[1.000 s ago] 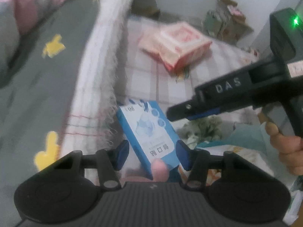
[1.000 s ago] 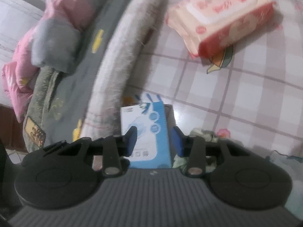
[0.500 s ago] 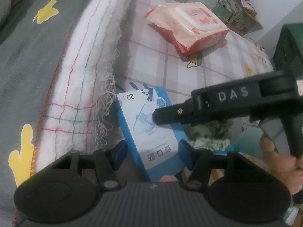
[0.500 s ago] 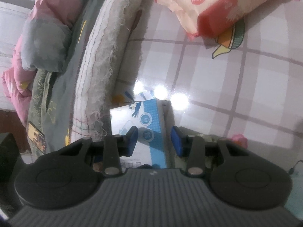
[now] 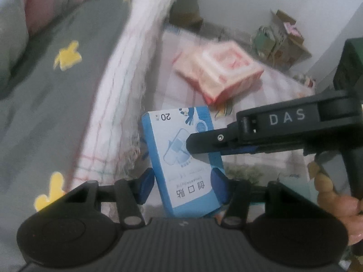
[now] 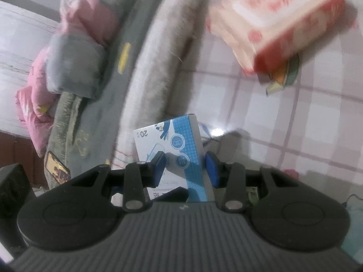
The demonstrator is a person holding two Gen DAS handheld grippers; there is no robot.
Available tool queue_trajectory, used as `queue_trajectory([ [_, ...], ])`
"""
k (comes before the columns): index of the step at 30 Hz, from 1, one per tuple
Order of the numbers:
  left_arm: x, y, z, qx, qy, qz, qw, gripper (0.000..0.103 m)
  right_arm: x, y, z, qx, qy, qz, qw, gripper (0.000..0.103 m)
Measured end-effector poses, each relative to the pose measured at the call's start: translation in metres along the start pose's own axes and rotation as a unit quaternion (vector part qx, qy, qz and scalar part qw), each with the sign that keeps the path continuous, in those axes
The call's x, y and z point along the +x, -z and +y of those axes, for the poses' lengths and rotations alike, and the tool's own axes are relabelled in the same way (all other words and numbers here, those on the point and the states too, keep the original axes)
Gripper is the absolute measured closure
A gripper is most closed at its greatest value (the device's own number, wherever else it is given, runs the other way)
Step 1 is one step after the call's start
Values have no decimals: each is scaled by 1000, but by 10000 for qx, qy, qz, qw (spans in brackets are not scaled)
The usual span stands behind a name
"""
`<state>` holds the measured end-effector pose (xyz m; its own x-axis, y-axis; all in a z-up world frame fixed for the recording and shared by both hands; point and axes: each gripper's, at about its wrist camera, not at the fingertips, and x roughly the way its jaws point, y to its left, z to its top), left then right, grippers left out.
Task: Organize soft objects
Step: 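Lift the blue bandage box with the right gripper and carry it into the box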
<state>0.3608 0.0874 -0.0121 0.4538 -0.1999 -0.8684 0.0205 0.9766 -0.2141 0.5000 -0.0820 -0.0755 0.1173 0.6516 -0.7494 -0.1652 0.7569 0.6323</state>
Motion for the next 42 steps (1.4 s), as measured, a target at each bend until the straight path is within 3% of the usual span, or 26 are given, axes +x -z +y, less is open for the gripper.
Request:
queue_trajectory([
  [12,-82,-2,-38,223,17,-957,9952,49,-87,10,41,-397,-202,-799,9958,65],
  [23,-123,21,-106,625,352,-1242,9897,49,-180,61,39,-377,-118,-1372,9898,65],
  [34,-130,46,-213,1348,811,-1163,9807,49,-286,126,-21,42,9,-1970,9804,65],
  [42,-83,60,-302,1887,1372,-523,9710,50,-350,174,-115,865,284,-2290,9692,65],
])
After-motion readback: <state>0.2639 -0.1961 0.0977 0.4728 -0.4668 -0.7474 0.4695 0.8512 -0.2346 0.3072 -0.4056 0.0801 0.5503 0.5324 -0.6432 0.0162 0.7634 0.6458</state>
